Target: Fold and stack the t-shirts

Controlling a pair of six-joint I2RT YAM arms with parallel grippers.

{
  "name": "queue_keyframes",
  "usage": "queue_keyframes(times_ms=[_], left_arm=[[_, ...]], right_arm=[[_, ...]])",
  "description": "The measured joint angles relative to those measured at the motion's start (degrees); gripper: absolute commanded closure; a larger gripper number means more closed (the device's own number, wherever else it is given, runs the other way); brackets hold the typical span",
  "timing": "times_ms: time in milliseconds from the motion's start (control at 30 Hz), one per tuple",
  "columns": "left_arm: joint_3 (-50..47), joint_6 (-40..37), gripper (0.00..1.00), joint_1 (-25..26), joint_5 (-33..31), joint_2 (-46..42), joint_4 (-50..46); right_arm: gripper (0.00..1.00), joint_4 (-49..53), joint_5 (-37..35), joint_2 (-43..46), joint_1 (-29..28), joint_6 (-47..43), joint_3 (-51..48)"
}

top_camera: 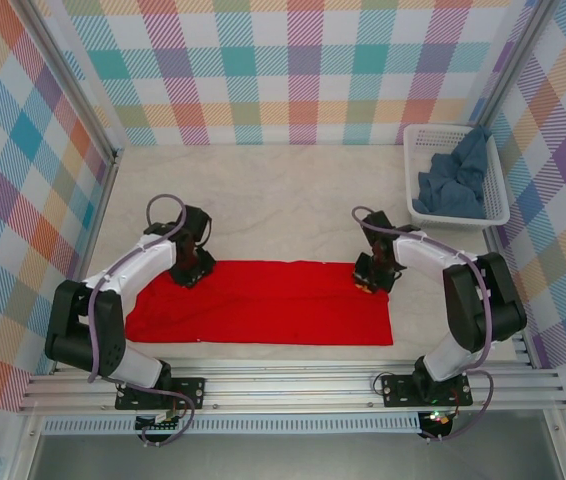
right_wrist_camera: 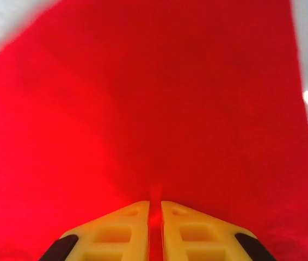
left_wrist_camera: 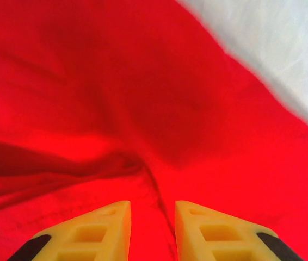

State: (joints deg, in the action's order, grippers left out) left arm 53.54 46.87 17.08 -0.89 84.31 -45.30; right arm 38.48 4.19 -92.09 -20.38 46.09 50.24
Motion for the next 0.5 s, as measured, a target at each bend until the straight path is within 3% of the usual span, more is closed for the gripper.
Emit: queue_keyframes(times_ms=[133,300,500], left_arm=[[-2.3,0.0,0.76,0.1,0.1,0.0,-3.5],[2.1,-0.9,0.66,-2.2,-3.3,-0.5,-9.2],[9.8,-5.6,0.56,-18.3,-4.5,1.0,-8.3]], right_arm=[[0.84,0.9,-0.3,0.0,0.0,-0.2,-0.2],[0.79,4.0,-3.5,0.6,0.0,-1.3,2.1],[0.76,4.1,-5.0,2.0,0.0,-4.7,7.4]])
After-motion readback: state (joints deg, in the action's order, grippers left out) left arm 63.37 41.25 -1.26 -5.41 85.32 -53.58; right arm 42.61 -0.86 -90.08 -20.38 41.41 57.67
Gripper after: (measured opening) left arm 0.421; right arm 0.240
